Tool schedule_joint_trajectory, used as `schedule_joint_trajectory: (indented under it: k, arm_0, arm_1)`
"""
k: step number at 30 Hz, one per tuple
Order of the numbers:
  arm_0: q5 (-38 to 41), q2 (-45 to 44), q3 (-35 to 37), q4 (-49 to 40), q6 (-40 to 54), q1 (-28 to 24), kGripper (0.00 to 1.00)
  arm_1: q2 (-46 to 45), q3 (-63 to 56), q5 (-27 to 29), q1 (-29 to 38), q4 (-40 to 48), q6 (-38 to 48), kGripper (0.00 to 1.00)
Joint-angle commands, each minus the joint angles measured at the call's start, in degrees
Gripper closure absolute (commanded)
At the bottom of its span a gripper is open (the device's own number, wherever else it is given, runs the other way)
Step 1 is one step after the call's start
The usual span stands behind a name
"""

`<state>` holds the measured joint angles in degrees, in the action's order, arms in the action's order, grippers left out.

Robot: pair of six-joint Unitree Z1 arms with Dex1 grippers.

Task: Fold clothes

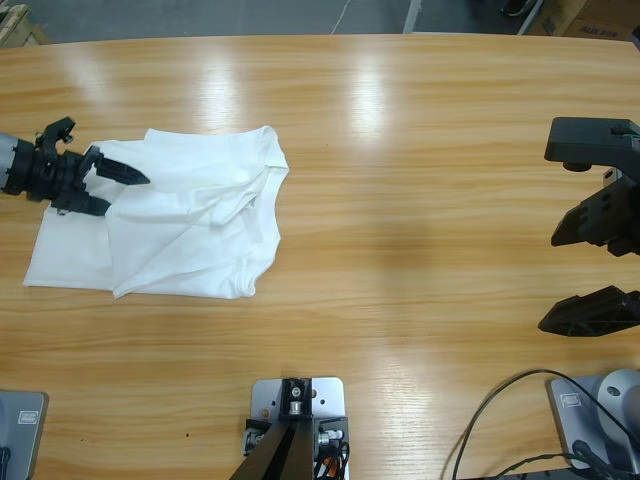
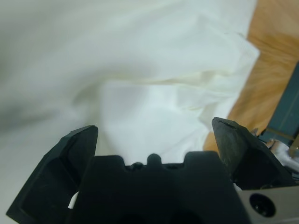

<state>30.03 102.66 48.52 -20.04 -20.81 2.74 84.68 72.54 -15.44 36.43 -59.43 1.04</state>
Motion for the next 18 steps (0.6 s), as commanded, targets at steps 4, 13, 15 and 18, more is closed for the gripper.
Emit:
schedule_joint_trajectory:
  k: [4,13,15,18]
  arm_0:
    - [2.29,6.18,3.68,0.42,0.16,4.29,0.055]
    - [1.89,5.83,2.79,0.09,1.02,4.47,1.0]
    - [1.78,4.86,2.56,0.09,1.67,4.47,1.0]
    - [1.78,3.58,2.37,0.09,2.41,4.52,1.0]
  arm_1:
    - [1.03,-1.54,-0.12,0.64,-0.6,0.37,0.055]
    - [1.1,-1.38,-0.12,0.66,-0.69,0.37,0.057]
    - [1.05,-1.63,-0.12,0.66,-0.69,0.37,0.081]
    - [0.93,-1.79,-0.12,0.64,-0.69,0.37,0.196]
